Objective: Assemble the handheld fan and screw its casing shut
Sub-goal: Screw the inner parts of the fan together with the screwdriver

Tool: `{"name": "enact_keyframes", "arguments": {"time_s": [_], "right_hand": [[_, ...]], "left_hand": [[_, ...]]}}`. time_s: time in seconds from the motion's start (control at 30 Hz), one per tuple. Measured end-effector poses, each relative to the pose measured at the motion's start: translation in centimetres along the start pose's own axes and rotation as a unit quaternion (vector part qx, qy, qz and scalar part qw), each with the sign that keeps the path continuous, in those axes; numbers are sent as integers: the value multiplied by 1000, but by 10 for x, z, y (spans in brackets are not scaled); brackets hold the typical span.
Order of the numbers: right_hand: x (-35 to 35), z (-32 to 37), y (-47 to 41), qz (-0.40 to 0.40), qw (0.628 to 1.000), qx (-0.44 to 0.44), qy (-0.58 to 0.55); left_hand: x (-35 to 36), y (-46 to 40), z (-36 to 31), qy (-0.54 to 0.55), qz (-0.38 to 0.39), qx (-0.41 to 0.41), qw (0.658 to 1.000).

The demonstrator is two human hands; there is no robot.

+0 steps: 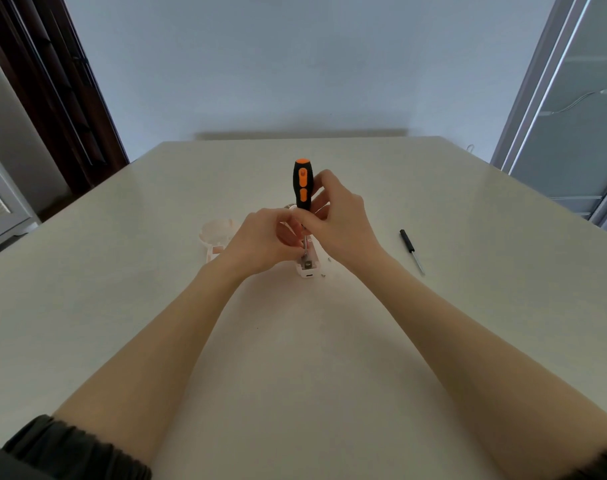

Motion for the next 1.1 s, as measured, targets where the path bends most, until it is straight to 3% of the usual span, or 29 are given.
{"name": "enact_keyframes", "arguments": {"time_s": [0.37, 0.6, 0.77, 1.1], "right_hand": [[0, -3, -5, -19, 1000, 19, 14], [-1, 3, -7, 42, 999, 33, 3], [-4, 11, -11, 42, 997, 30, -57], [-8, 10, -14, 59, 998, 2, -7]], "left_hand": [[3, -4, 5, 40, -30, -20, 999], [3, -5, 7, 52, -25, -29, 998], [2, -6, 6, 49, -22, -27, 998], [0, -7, 5, 41, -10, -44, 998]]}}
Point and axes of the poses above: each hand's wrist, its own y-axis away from the middle knuckle, its own x-axis out of the palm, z = x × y, the point moved 3 cm from there along -y, towards the middle knuckle, and after that the axes turned 4 degrees about z, right-handed, at the moved point
